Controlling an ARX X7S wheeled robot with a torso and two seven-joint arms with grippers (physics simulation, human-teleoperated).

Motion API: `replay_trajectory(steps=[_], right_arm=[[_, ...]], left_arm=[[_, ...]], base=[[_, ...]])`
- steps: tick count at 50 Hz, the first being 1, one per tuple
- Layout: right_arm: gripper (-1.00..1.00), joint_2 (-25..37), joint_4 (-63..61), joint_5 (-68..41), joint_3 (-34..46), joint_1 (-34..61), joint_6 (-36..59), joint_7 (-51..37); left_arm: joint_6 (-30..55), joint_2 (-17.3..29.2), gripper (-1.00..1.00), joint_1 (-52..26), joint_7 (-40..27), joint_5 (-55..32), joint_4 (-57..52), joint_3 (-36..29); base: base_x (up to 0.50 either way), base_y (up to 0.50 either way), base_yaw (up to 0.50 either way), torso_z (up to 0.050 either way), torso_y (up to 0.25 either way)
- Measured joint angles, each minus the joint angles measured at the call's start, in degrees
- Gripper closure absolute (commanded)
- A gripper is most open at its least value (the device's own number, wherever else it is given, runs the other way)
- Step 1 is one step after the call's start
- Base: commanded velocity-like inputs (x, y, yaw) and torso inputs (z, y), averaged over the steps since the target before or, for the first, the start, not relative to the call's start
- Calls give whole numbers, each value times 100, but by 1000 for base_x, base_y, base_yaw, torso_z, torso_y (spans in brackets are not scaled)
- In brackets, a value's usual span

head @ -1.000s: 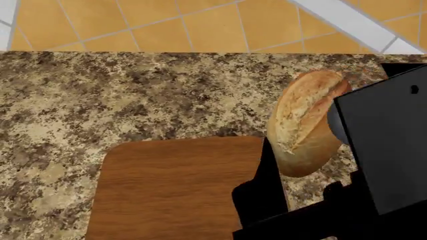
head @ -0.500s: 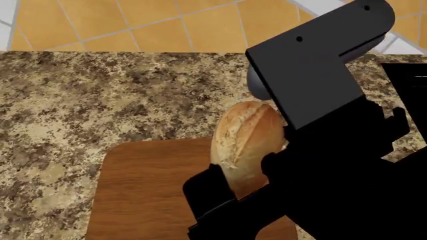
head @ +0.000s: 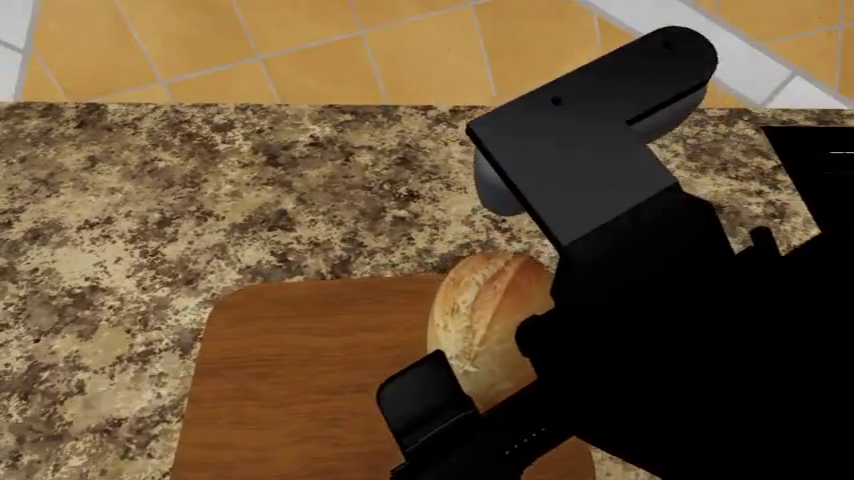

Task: Place all breads on the cutting board.

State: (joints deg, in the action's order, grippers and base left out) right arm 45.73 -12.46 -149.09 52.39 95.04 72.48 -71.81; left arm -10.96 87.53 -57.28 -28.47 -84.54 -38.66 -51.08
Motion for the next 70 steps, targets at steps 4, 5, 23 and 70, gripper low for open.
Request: replay_trajectory(steps=[4,5,23,70], right_arm=[[100,-99,252,193,-39,12,210,148],[100,-125,315,254,-59,5,263,194],[100,-623,1028,1423,-517,-437,868,1040],[-100,-1277,1648,4037,-744,-798,1271,3265]], left_arm=[[-4,-3,100,6,-1,0,7,5],[-4,-5,100,8,-1,0,9,7],[-53,-31,100,75,31,29,97,-4],[-157,-62,100,241,73,97,225,-11]], base=[[0,0,0,0,0],[0,0,0,0,0],[0,0,0,0,0],[0,0,0,0,0]])
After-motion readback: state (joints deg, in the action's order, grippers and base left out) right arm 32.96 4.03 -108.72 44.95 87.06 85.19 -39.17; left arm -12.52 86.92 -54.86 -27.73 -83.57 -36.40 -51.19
